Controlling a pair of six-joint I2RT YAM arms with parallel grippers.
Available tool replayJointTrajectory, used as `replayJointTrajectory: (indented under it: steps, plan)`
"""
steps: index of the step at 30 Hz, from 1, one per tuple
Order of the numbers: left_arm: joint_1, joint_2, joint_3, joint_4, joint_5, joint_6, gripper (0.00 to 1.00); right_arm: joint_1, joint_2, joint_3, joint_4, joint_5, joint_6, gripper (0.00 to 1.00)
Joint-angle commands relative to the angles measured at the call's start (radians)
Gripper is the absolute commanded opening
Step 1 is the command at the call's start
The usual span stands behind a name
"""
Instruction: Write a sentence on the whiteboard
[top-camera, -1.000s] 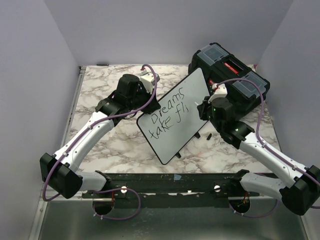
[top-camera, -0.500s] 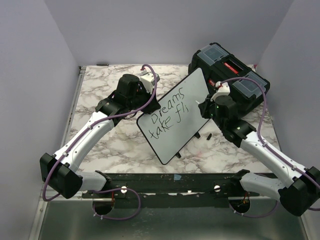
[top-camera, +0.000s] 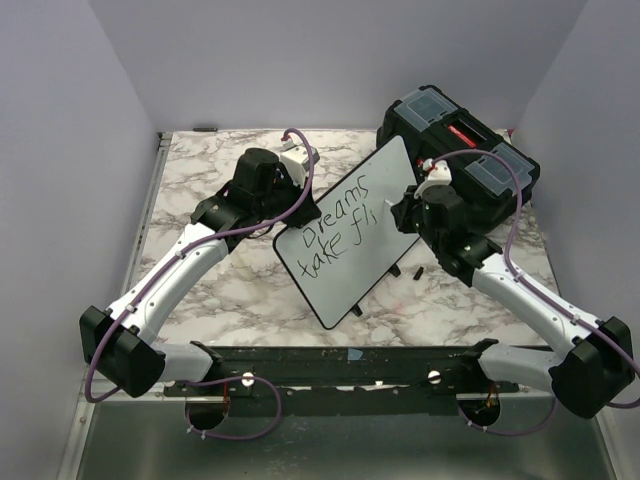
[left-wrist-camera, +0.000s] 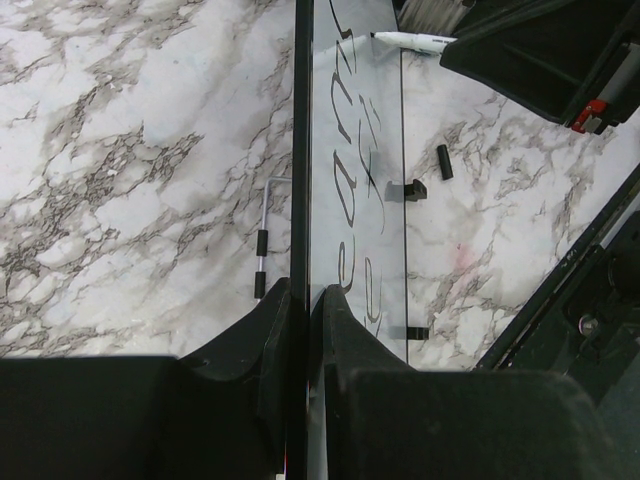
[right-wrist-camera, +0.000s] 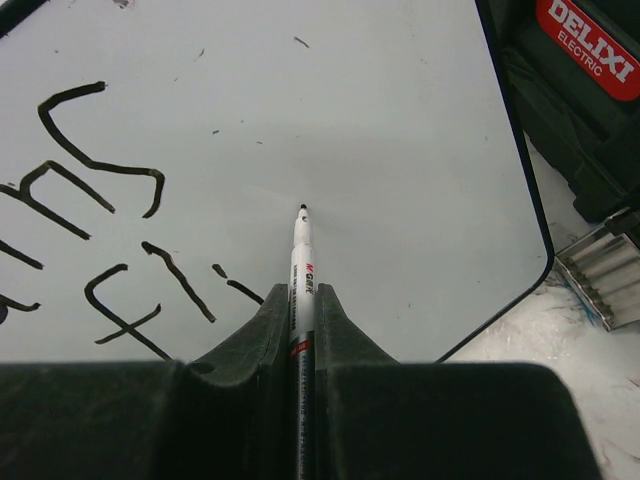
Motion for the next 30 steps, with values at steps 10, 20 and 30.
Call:
replayJointTrajectory:
  steps: [10, 20, 30]
  plan:
    - [-0.027, 0.029, -0.051, -0.188, -0.048, 0.087, 0.00, -0.006, 0.022, 0.029, 0.063, -0.128, 0.014, 0.01]
    - [-0.028, 0.027, -0.049, -0.188, -0.051, 0.086, 0.00, -0.006, -0.015, -0.030, 0.049, -0.199, 0.033, 0.01]
    - [-0.028, 0.030, -0.049, -0.188, -0.053, 0.085, 0.00, -0.005, -0.042, -0.078, 0.006, -0.135, 0.038, 0.01]
